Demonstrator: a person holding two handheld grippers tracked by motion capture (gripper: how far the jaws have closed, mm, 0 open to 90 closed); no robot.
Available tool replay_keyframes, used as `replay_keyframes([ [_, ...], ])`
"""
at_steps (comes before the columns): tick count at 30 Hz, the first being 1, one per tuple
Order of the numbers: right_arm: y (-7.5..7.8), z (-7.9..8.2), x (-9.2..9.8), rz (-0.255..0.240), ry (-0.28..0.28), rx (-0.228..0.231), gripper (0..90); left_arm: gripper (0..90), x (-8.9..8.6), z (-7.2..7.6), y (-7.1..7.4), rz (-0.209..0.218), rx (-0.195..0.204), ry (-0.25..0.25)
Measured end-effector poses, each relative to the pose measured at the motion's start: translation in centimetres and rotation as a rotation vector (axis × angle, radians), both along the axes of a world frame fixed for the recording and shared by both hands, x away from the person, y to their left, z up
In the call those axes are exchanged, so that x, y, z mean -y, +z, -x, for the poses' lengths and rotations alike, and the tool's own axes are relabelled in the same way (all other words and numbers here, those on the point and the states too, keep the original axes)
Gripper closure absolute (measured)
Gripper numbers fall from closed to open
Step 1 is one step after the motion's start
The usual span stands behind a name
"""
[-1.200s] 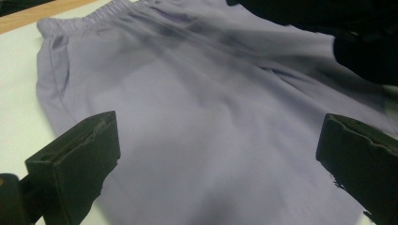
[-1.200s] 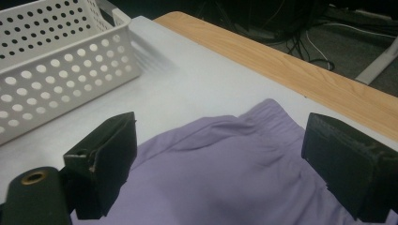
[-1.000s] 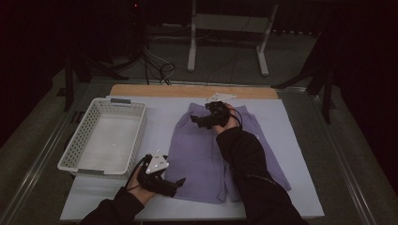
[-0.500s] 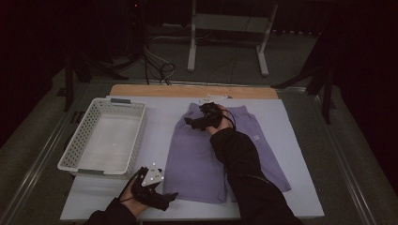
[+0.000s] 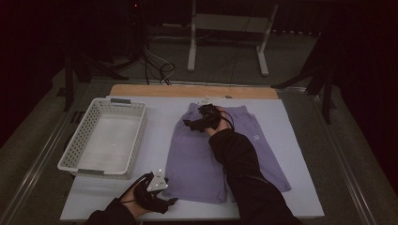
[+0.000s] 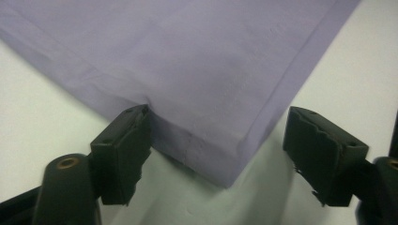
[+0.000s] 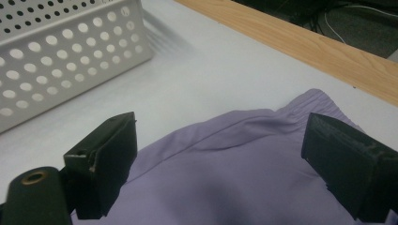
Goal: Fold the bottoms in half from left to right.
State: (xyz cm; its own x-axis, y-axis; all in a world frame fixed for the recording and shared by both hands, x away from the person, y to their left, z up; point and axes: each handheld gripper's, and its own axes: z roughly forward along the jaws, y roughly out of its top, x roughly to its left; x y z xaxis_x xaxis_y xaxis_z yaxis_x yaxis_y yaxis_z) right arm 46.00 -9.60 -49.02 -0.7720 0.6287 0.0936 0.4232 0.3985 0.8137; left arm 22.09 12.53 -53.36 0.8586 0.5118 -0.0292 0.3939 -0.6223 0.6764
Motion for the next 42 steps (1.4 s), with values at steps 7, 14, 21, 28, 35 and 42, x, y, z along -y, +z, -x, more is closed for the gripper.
replay_keyframes([
  [7,0.1,0.0,0.1,0.001,-0.004,0.003,10.7,57.1,-0.3,-0.4,-0.1,0.053,0.011,-0.012],
  [14,0.4,0.0,0.3,-0.006,-0.001,0.007,10.9,83.3,-0.6,-1.0,-0.2,0.076,-0.002,0.013],
  [21,0.6,-0.1,0.3,-0.017,0.004,-0.002,13.2,88.1,0.1,-0.6,1.1,0.103,0.070,0.014],
  [28,1.1,-0.6,0.0,-0.054,0.018,0.002,12.1,88.1,0.3,-0.3,2.3,0.156,0.117,0.017],
  [35,1.8,-1.6,-0.6,-0.020,-0.013,0.045,9.4,88.1,0.4,-0.2,2.5,0.171,0.123,0.009],
  [42,0.6,-2.7,-2.1,0.043,-0.121,-0.029,8.7,88.2,0.4,-0.1,2.5,0.173,0.128,0.008],
])
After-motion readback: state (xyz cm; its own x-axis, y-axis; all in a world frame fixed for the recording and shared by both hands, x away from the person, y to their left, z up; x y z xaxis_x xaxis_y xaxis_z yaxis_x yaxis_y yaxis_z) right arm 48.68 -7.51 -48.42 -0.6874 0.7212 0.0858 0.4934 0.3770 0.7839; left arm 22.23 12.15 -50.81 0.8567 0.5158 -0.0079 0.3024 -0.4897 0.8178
